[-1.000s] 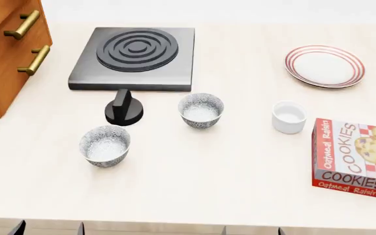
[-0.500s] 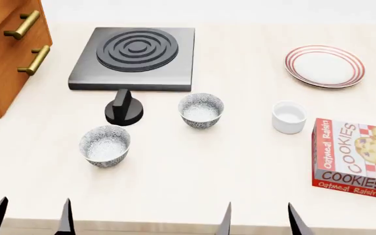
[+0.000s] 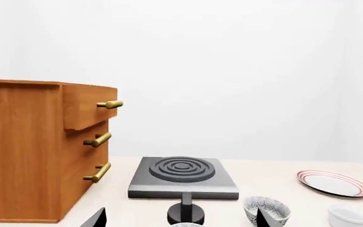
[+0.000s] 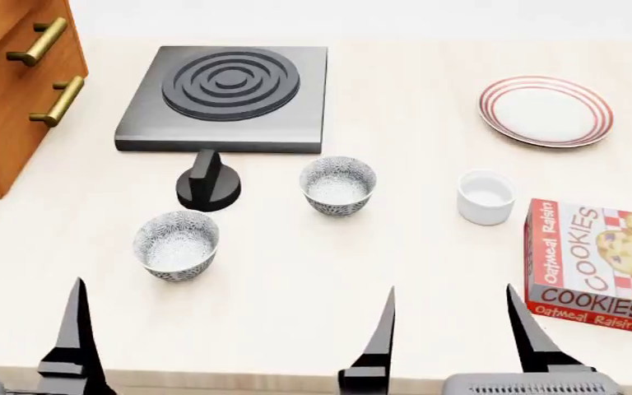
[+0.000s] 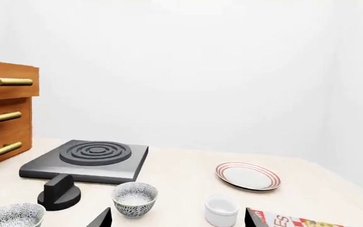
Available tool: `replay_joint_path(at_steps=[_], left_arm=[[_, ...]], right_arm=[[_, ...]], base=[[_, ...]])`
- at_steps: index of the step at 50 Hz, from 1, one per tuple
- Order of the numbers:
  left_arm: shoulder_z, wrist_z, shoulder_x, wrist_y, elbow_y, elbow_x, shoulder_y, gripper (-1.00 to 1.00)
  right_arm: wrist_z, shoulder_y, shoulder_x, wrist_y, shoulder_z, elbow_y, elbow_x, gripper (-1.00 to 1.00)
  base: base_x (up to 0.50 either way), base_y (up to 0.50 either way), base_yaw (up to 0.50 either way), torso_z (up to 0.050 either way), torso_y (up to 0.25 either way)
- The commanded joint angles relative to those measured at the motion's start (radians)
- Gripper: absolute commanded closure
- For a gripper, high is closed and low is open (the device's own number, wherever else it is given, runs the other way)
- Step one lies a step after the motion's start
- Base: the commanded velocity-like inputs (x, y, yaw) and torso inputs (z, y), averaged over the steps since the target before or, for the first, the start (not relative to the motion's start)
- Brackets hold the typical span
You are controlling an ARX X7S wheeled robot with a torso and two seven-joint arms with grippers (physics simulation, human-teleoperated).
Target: Pick the akita bowl next to the ramekin and place it on the plate.
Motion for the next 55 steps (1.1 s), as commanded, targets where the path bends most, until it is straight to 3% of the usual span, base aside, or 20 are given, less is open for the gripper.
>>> replay_joint_path(at_steps=[1, 27, 55], left_arm=[[-0.038, 0.002, 0.002, -0.036, 0.122, -0.021, 0.008, -1.0], [-0.059, -0.031, -0.033, -0.035, 0.222, -0.064, 0.023, -1.0], [-0.04, -0.058, -0.052, -0.028, 0.205, -0.069, 0.013, -1.0]], right_arm=[[-0.005, 0.006, -0.002, 0.035, 0.015, -0.099, -0.019, -1.0], [0.029, -0.03, 0.014, -0.058, 0.005, -0.102, -0.006, -1.0], [0.053, -0.03, 0.031, -0.091, 0.009, -0.094, 0.025, -1.0]], base=[[0.0, 0.0, 0.0, 0.0, 0.0], [0.0, 0.0, 0.0, 0.0, 0.0], [0.03, 0.0, 0.0, 0.0, 0.0]])
